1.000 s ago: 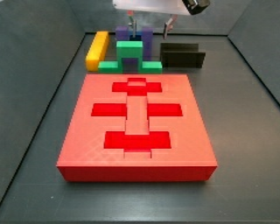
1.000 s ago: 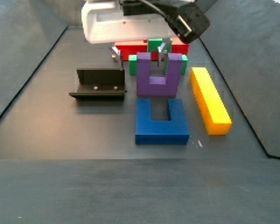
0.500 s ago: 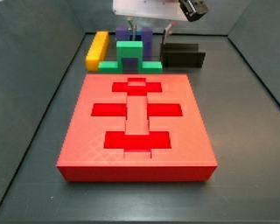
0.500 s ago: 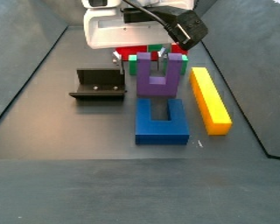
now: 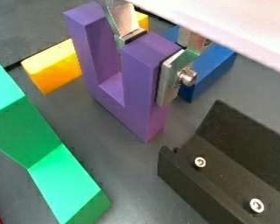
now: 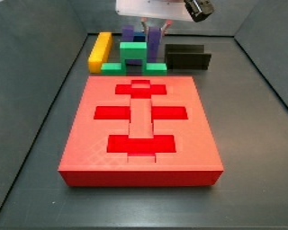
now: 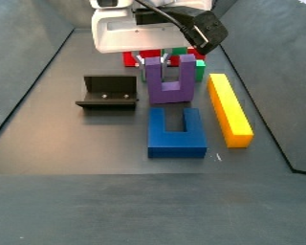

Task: Pick up the purple object. Move up. Move to above the board. Insert the purple object.
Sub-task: Pick up the purple object.

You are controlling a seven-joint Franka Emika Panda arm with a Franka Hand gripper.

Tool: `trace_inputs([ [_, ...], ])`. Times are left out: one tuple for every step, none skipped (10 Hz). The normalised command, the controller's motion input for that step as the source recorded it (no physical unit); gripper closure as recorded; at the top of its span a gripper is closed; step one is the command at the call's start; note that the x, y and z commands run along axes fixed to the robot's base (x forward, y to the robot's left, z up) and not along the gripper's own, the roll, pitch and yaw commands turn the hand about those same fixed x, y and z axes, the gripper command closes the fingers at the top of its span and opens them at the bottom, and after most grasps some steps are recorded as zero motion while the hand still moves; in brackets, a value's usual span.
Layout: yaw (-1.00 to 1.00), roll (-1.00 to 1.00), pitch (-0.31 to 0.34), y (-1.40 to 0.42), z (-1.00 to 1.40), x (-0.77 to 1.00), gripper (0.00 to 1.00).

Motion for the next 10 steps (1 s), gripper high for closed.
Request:
trace_inputs([
  [0.00, 0.00, 0.000, 0.00, 0.00, 0.00, 1.00],
  [0.00, 0.00, 0.000, 0.00, 0.00, 0.00, 1.00],
  [0.00, 0.00, 0.000, 0.00, 0.00, 0.00, 1.00],
  [0.00, 0.00, 0.000, 0.00, 0.00, 0.00, 1.00],
  [0.00, 0.00, 0.000, 0.00, 0.00, 0.00, 1.00],
  [0.00, 0.00, 0.000, 0.00, 0.00, 0.00, 1.00],
  [0.00, 0.00, 0.000, 0.00, 0.00, 0.00, 1.00],
  [0.00, 0.00, 0.000, 0.00, 0.00, 0.00, 1.00],
  [0.00, 0.00, 0.000, 0.00, 0.00, 0.00, 1.00],
  [0.00, 0.00, 0.000, 0.00, 0.00, 0.00, 1.00],
])
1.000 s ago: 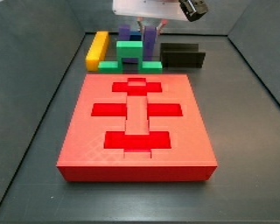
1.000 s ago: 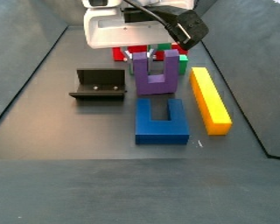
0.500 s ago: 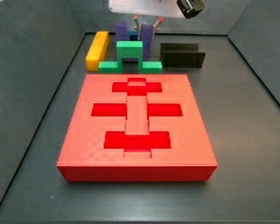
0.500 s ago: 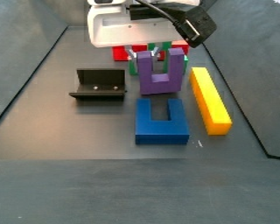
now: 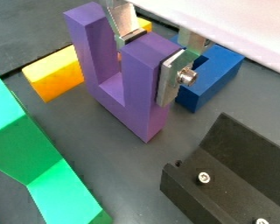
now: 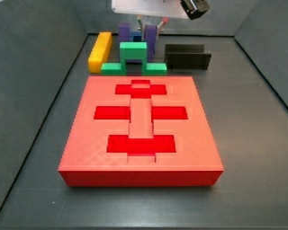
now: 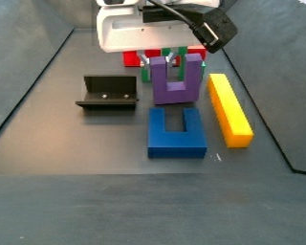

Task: Pick up the purple object. Move up. Move to above the board. Insert the purple object.
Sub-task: Pick up the purple object, then move up, then move to above the board.

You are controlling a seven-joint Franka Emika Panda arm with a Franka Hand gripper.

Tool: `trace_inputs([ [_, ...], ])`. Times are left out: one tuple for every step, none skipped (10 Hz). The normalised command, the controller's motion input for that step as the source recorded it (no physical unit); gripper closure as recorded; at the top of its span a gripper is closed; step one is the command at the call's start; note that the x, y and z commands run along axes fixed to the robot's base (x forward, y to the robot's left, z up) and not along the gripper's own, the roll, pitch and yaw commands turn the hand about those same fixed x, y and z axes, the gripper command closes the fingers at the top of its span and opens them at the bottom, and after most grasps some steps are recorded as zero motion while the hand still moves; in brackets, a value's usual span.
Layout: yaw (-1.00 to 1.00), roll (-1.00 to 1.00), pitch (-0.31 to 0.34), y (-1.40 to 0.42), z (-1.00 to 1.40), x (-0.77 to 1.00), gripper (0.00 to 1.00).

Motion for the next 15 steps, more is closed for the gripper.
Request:
trace_inputs([
  [0.00, 0.00, 0.000, 0.00, 0.00, 0.00, 1.00],
  [0.00, 0.00, 0.000, 0.00, 0.00, 0.00, 1.00],
  [0.00, 0.00, 0.000, 0.00, 0.00, 0.00, 1.00],
  [0.00, 0.00, 0.000, 0.00, 0.83, 0.00, 1.00],
  [0.01, -0.02, -0.011, 0.01, 0.85, 0.01, 1.00],
  [0.01, -0.04, 0.029, 0.00, 0.49, -0.04, 1.00],
  [0.01, -0.04, 0.021, 0.00, 0.28, -0.01, 1.00],
  [0.00, 0.00, 0.000, 0.00, 1.40, 0.00, 1.00],
  [0.00, 0.00, 0.008, 0.00, 1.40, -0.01, 1.00],
  [0.00, -0.01, 0.004, -0.01, 1.40, -0.04, 1.00],
  [0.00, -0.02, 0.021, 0.00, 1.40, 0.01, 1.00],
  [0.00, -0.03, 0.064, 0.00, 1.40, 0.04, 1.00],
  [-0.01, -0.04, 0.077, 0.00, 0.60, 0.02, 1.00],
  [0.00, -0.04, 0.055, 0.00, 0.19, 0.04, 1.00],
  [-0.21, 0.02, 0.055, -1.40, 0.20, -0.15, 1.00],
])
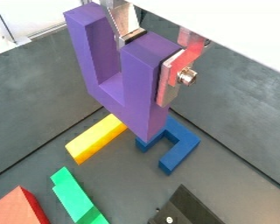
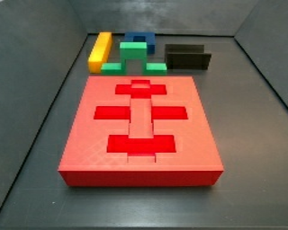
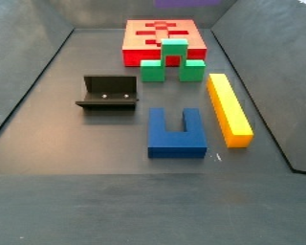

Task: Pick up the purple object. Move up. Move to above the board. Insert the purple object.
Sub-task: Move to above the board, then insert the purple object.

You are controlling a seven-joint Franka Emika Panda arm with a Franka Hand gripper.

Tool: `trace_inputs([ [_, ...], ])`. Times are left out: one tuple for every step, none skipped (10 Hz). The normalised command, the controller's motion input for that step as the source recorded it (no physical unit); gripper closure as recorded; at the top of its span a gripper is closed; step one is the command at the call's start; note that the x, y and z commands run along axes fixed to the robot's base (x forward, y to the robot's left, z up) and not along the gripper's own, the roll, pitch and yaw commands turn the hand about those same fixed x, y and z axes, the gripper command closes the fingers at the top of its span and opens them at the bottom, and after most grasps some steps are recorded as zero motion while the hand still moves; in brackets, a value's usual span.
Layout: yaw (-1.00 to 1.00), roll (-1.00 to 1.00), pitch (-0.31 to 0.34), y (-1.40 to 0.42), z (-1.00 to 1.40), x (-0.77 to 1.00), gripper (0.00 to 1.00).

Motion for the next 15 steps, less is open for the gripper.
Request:
trace_inputs([
  [-0.17, 0.08, 0.037, -1.40, 0.21, -0.16, 1.00],
  [-0.08, 0.07, 0.000, -1.40, 0.21, -0.17, 1.00],
  [-0.06, 0.03, 0.000, -1.40, 0.21, -0.18, 1.00],
  [-0.03, 0.01, 0.024, -1.40, 0.22, -0.17, 1.00],
  [-0.01, 0.01, 0.033, -1.40, 0.22, -0.16, 1.00],
  [0.00, -0.01, 0.050, -1.40, 0.25, -0.15, 1.00],
  [0.00, -0.01, 0.063, -1.40, 0.26, -0.14, 1.00],
  [0.00, 0.01, 0.089, -0.74, 0.16, -0.05, 1.00],
  [0.00, 0.00, 0.113, -0.41, 0.09, 0.00, 1.00],
  [0.00, 0.00, 0.128, -0.21, 0.06, 0.04, 1.00],
  [0.01, 0.00, 0.129, -0.18, 0.06, 0.04, 1.00],
  [0.00, 0.04, -0.059, -0.45, -0.68, 0.35, 1.00],
  [0.06, 0.12, -0.036, -0.56, -0.95, 0.66, 1.00],
  [0.08, 0.00, -0.057, -0.44, -0.96, 0.71, 1.00],
  [0.07, 0.00, -0.086, -0.47, -0.93, 0.71, 1.00],
])
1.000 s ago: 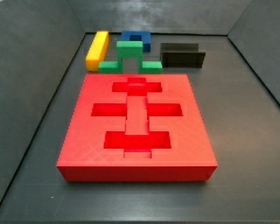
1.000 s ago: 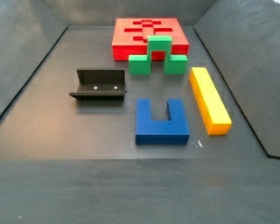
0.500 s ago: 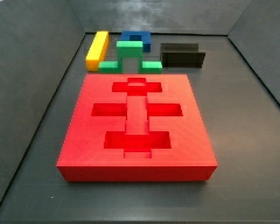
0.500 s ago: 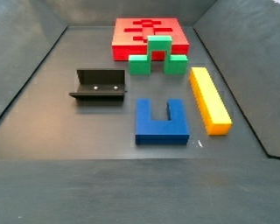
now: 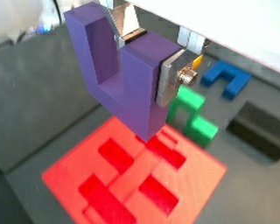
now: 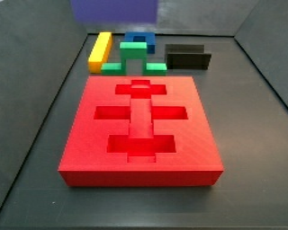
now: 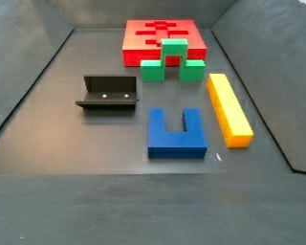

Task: Pick up the purple object. Move up. Move to above the board. Insert the purple object.
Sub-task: Insert the purple object.

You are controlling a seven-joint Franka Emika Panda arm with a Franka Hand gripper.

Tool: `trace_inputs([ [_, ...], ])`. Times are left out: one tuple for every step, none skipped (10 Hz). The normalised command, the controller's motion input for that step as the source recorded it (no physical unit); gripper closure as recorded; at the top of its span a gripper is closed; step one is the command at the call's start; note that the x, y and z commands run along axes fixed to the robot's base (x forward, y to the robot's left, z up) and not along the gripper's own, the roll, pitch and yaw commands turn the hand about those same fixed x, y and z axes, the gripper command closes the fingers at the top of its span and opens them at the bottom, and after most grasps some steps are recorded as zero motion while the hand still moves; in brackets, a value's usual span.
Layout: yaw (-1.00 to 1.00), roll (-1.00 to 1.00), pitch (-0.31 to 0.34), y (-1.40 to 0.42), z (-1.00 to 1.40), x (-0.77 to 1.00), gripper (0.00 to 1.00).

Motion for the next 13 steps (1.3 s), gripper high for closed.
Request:
trace_inputs([
  [0.07, 0.00, -0.100, -0.48, -0.89, 0.71, 1.00],
  [0.05, 0.00, -0.111, -0.48, -0.86, 0.71, 1.00],
  [0.07, 0.00, -0.114, -0.48, -0.85, 0.70, 1.00],
  [0.06, 0.00, -0.134, -0.50, -0.81, 0.70, 1.00],
  [0.04, 0.04, -0.163, -0.52, -0.73, 0.69, 1.00],
  [0.09, 0.14, -0.169, -0.52, -0.63, 0.59, 1.00],
  [0.16, 0.21, -0.134, -0.55, -0.59, 0.51, 1.00],
  [0.21, 0.30, -0.121, -0.51, -0.38, 0.27, 1.00],
  [0.06, 0.28, -0.063, -0.45, -0.31, 0.15, 1.00],
  [0.12, 0.17, 0.000, -0.24, -0.20, 0.00, 1.00],
  [0.13, 0.00, 0.000, -0.17, -0.25, -0.01, 1.00],
  [0.05, 0.00, 0.000, 0.00, -0.13, -0.05, 1.00],
  [0.00, 0.00, 0.000, 0.05, -0.13, -0.15, 1.00],
])
